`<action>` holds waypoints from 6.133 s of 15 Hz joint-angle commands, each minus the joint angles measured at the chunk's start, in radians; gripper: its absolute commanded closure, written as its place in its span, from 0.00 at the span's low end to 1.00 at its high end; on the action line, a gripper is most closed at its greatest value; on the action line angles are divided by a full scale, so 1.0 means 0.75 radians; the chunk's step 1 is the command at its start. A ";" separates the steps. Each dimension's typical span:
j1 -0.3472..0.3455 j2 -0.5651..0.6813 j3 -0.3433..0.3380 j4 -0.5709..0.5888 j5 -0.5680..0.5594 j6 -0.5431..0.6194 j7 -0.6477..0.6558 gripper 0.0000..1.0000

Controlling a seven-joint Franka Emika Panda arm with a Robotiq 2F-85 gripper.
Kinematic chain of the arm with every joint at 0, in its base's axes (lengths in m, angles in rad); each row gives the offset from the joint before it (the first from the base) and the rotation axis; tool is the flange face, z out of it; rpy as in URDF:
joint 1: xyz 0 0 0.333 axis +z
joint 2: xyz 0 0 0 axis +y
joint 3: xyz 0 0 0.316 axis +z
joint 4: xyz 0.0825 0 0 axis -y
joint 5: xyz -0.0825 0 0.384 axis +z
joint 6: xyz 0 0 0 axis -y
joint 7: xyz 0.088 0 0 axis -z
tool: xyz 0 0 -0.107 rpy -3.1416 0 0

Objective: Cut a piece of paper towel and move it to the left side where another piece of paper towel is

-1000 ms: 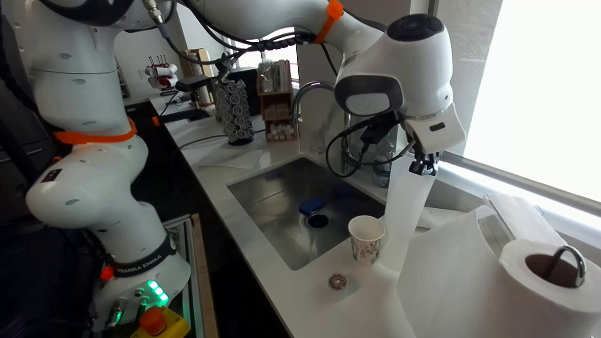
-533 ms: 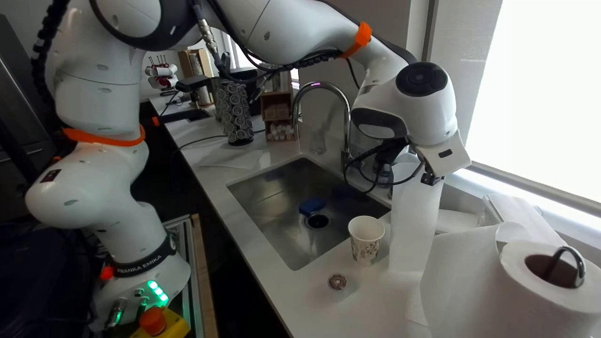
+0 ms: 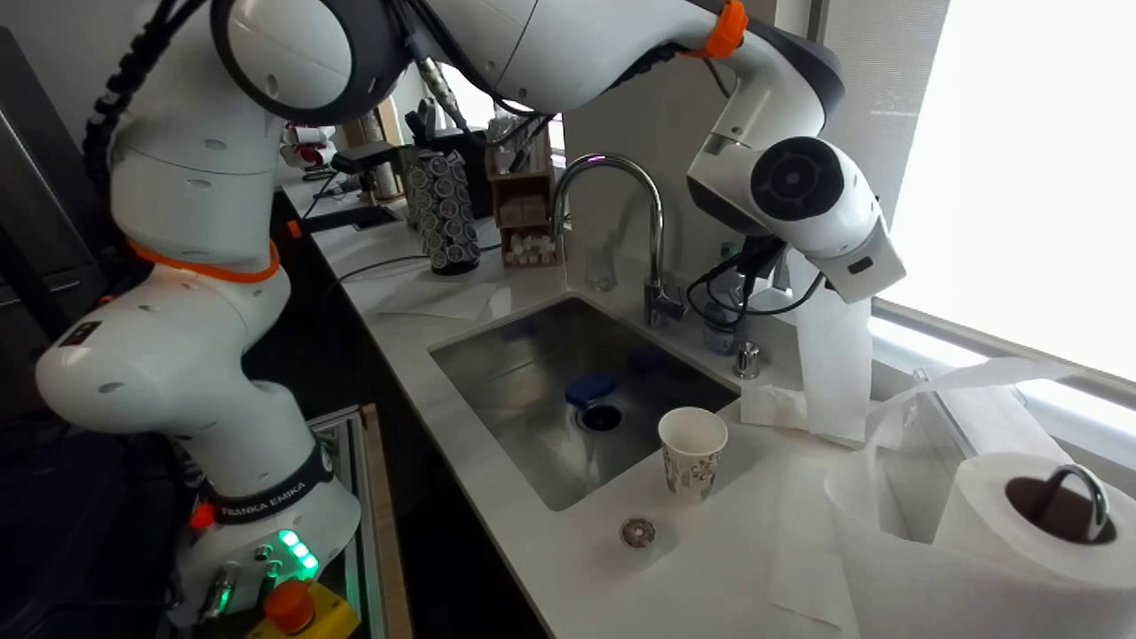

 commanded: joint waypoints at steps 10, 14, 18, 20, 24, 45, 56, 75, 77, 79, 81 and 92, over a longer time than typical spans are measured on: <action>0.195 -0.191 -0.341 -0.144 -0.049 -0.243 0.107 1.00; 0.220 -0.369 -0.354 -0.250 -0.105 -0.397 0.046 1.00; 0.261 -0.546 -0.374 -0.347 -0.230 -0.488 0.079 1.00; 0.270 -0.625 -0.385 -0.385 -0.314 -0.542 0.118 1.00; 0.296 -0.732 -0.386 -0.409 -0.415 -0.712 0.200 1.00; 0.503 -0.650 -0.253 -0.235 -0.483 -1.269 0.532 1.00; 0.667 -0.306 -0.082 0.171 -0.393 -1.678 0.756 1.00; 0.881 -0.240 -0.060 0.231 -0.577 -1.422 1.462 1.00; 0.923 -0.257 -0.053 0.222 -0.663 -1.355 1.576 1.00; 0.957 -0.272 -0.045 0.192 -0.730 -1.244 1.675 1.00; 0.985 -0.256 -0.033 0.191 -0.803 -1.153 1.773 1.00; 1.008 -0.130 0.058 0.214 -0.815 -1.061 1.916 0.99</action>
